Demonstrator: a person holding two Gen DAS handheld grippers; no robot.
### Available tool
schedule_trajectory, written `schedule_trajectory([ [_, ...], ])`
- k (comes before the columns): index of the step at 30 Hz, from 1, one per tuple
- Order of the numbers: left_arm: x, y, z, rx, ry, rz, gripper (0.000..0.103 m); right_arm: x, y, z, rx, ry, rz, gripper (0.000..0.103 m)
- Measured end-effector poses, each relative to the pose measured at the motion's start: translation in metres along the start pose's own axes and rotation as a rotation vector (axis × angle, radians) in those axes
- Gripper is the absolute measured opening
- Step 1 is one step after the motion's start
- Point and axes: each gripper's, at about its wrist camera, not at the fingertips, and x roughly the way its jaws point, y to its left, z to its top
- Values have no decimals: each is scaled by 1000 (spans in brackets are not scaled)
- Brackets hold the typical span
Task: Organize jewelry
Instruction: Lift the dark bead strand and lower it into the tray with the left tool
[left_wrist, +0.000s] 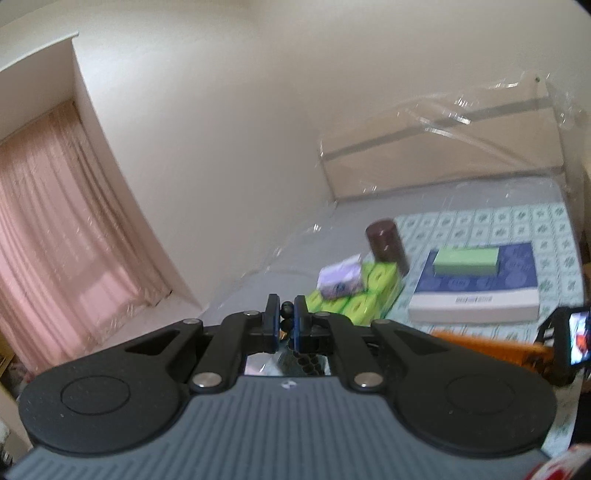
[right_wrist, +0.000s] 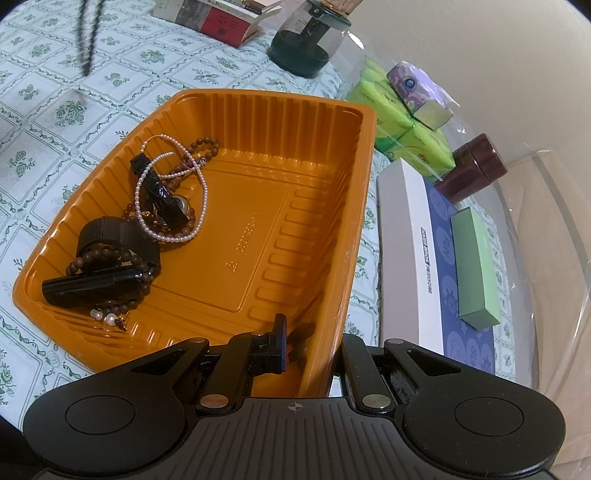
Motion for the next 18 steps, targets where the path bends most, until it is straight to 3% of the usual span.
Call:
schedule_trajectory([
  [11,18,-43,45,-12,-84,-116,6,1,-1,-2,14,-4,9,9],
  [18,48,-76,38,-18,-45,-190,6,1,-2,-2,16,-5,13,9],
])
